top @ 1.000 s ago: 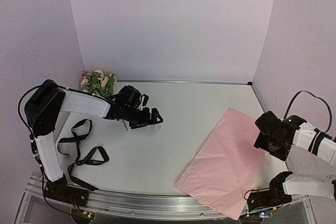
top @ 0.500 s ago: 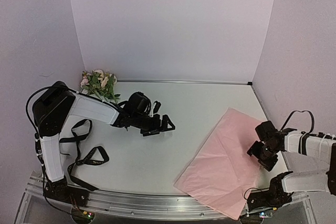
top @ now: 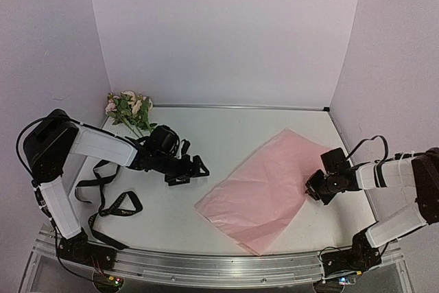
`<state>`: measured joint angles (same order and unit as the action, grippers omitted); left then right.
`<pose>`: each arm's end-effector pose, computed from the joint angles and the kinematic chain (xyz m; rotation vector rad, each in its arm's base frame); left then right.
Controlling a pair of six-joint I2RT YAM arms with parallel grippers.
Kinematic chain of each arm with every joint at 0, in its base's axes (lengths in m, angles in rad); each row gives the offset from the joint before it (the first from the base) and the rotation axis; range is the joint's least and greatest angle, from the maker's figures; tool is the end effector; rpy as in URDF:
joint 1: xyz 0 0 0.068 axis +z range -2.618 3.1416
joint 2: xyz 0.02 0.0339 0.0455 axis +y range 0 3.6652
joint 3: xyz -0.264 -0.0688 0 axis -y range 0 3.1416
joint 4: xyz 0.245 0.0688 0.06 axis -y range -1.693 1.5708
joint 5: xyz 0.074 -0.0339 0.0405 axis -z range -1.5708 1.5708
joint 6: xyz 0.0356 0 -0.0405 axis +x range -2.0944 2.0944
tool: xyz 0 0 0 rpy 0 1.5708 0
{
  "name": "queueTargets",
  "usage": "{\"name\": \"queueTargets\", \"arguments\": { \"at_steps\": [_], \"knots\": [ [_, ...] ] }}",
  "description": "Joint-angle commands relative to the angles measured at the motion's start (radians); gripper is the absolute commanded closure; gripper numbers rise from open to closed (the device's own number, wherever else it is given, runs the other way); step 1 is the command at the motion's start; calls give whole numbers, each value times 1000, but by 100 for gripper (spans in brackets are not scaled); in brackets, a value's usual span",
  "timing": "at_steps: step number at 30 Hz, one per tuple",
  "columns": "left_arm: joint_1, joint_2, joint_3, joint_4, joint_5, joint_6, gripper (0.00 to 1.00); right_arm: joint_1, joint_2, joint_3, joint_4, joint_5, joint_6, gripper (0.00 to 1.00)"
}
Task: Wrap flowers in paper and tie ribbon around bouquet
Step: Move the folded wrapping paper to the center of the board.
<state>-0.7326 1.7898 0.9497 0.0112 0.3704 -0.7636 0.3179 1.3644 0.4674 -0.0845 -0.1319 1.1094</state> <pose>0.2575 -0.2490 0.1498 0.1514 2.6427 -1.0610 0.2136 0.0752 0.1270 0.9914 2.5135 0.6715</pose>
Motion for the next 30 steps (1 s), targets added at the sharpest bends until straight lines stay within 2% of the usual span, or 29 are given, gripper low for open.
{"name": "queueTargets", "arguments": {
  "at_steps": [1, 5, 10, 14, 19, 22, 27, 30],
  "knots": [
    [55, -134, -117, -77, -5, -71, 9, 26, 121, 100, 47, -76, 29, 100],
    [67, -228, -215, -73, -8, -165, 10, 45, 210, 148, 94, -110, 72, 100],
    [67, -258, -292, 23, 29, -326, 12, 81, 281, 203, 125, -136, 115, 100],
    [66, -288, -340, 63, 7, -411, 12, 100, 339, 230, 172, -162, 160, 100],
    [67, -279, -346, 39, -55, -407, 14, 101, 390, 281, 194, -201, 154, 100],
    [68, -268, -335, 20, -81, -375, 14, 98, 418, 359, 157, -247, 82, 100],
    [68, -309, -329, -6, -105, -291, 16, 69, 482, 561, -67, -343, -176, 100],
    [68, -338, -308, -75, -122, -221, 14, 48, 520, 661, -198, -398, -345, 100]
  ]
}}
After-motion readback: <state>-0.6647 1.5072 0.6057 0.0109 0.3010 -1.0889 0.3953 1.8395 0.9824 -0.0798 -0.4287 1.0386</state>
